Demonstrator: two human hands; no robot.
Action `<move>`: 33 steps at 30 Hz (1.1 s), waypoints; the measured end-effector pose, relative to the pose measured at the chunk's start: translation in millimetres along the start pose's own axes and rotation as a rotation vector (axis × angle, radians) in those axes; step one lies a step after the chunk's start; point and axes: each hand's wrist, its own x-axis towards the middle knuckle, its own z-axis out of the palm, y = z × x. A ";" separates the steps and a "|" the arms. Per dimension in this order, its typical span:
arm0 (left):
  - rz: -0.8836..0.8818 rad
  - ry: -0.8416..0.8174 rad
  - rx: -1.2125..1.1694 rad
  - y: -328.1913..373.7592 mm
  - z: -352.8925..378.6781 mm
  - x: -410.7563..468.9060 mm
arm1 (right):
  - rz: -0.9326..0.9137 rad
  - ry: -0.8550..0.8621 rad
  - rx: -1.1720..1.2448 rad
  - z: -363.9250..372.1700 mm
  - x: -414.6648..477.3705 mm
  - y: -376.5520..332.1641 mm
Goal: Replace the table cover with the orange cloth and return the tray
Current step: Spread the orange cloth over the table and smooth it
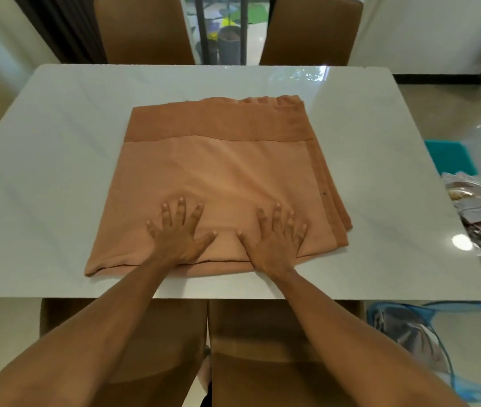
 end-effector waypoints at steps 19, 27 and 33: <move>0.662 0.151 -0.045 107.4 21.2 -30.9 | -0.338 -0.009 0.081 -46.6 -47.2 102.9; 0.634 0.139 0.030 181.0 10.1 -35.2 | -0.235 0.017 0.296 -97.7 -21.4 139.0; 0.547 0.209 -0.316 203.5 -3.4 -33.3 | -0.197 0.173 0.520 -111.5 1.5 124.0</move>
